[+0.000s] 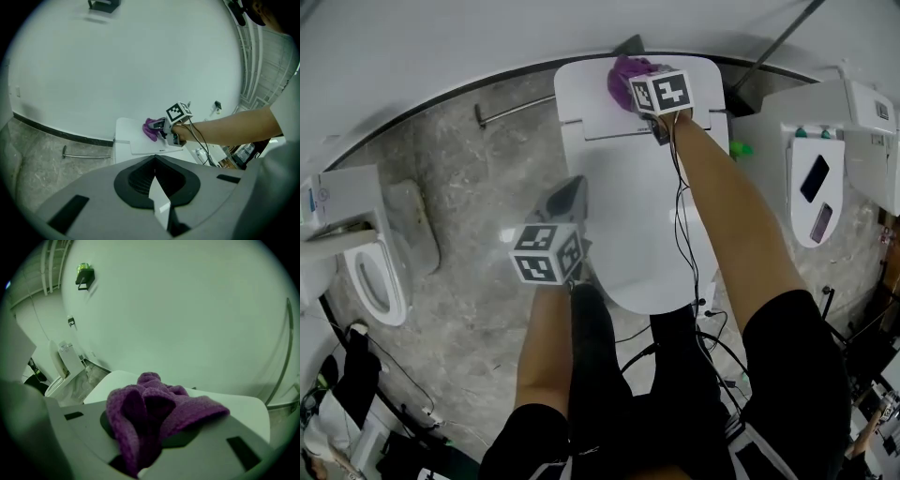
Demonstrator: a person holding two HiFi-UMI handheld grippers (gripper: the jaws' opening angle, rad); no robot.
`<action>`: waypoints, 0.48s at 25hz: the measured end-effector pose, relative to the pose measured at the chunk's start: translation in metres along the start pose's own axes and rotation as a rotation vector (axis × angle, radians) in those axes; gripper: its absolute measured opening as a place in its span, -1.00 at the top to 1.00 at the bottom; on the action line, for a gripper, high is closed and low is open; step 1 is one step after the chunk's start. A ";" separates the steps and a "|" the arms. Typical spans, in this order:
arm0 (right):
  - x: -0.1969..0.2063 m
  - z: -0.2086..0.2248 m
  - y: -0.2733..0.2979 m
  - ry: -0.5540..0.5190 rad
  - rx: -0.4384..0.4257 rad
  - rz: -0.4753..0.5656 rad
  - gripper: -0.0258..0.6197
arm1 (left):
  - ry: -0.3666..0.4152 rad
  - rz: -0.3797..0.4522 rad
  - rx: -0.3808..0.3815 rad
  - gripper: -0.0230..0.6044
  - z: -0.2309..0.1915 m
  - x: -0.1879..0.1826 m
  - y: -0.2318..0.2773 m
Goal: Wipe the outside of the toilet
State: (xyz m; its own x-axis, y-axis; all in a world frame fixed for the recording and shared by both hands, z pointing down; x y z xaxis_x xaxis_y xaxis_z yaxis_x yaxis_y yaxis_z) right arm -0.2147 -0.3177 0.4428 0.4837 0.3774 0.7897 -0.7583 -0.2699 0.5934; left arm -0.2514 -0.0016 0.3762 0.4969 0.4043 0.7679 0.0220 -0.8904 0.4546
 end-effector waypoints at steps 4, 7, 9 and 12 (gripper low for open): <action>0.011 0.036 -0.019 0.020 0.010 0.011 0.55 | 0.009 -0.013 0.020 0.90 0.030 0.004 0.022; 0.014 0.060 -0.029 0.031 0.008 0.025 0.55 | 0.032 -0.029 0.042 0.90 0.053 0.012 0.036; 0.016 0.071 -0.036 0.033 0.008 0.031 0.55 | 0.044 -0.044 0.048 0.90 0.066 0.021 0.043; 0.023 0.087 -0.045 0.034 0.005 0.025 0.55 | 0.028 -0.058 0.035 0.90 0.080 0.035 0.053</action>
State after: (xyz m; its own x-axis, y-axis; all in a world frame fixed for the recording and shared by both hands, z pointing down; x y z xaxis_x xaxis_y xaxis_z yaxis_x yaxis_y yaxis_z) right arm -0.1317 -0.3738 0.4473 0.4496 0.4003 0.7985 -0.7675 -0.2842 0.5746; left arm -0.1638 -0.0510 0.3911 0.4698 0.4606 0.7531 0.0802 -0.8718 0.4832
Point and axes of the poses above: the fingertips, and each gripper's own axes: y forward along the fingers, z to its right, x out of its underside, the point moved 10 cm from there along -y, backward along the fingers, and after that the axes turned 10 degrees about z, right-handed, at the moved point
